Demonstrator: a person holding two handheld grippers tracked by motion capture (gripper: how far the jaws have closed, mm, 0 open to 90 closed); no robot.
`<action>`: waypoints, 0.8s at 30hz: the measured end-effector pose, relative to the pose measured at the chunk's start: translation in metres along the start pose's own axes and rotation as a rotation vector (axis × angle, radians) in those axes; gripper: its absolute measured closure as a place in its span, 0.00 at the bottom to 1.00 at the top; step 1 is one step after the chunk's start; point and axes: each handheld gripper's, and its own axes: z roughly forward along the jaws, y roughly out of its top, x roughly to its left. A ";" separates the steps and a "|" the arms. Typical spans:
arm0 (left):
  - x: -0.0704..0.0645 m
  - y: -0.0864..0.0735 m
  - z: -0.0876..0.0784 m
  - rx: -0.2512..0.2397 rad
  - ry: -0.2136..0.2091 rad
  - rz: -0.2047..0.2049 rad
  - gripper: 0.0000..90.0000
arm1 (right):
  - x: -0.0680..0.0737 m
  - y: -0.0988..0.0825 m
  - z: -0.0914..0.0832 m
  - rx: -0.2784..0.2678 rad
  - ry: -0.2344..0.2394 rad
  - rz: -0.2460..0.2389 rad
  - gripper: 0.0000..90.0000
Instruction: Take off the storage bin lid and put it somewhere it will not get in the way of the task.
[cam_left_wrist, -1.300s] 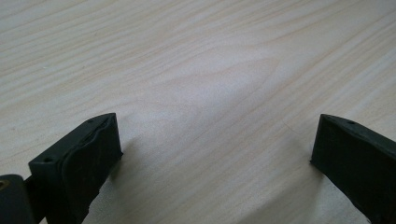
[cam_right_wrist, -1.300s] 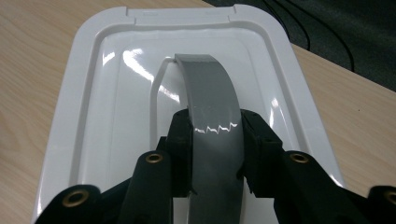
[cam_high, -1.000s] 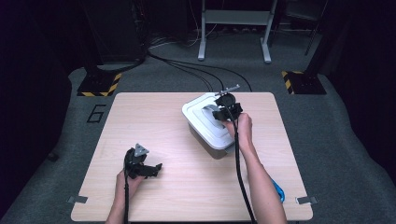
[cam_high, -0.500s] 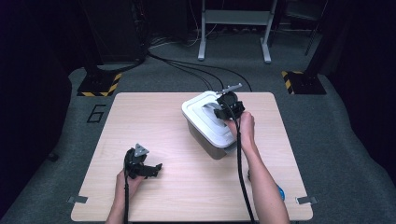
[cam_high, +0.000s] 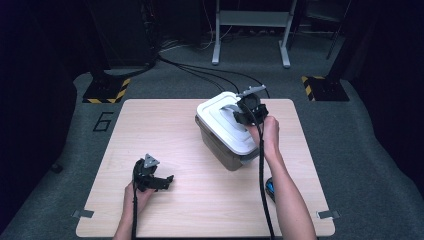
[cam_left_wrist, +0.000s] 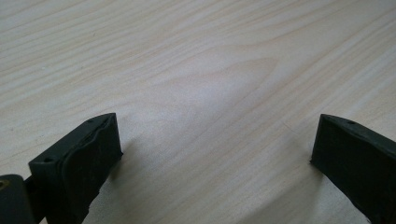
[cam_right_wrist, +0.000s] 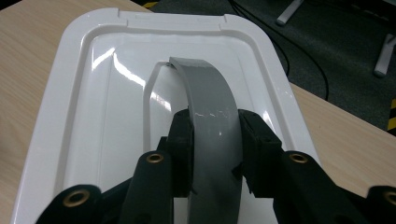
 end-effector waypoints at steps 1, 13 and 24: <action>0.000 0.000 0.000 0.000 -0.002 -0.002 0.01 | 0.000 0.000 -0.002 0.001 -0.002 0.014 0.75; 0.000 0.000 0.000 0.002 0.000 0.009 0.01 | -0.017 0.003 -0.019 -0.011 -0.042 0.019 0.75; 0.000 0.000 0.000 0.001 -0.001 0.006 0.01 | -0.037 -0.001 -0.030 -0.034 -0.072 0.064 0.75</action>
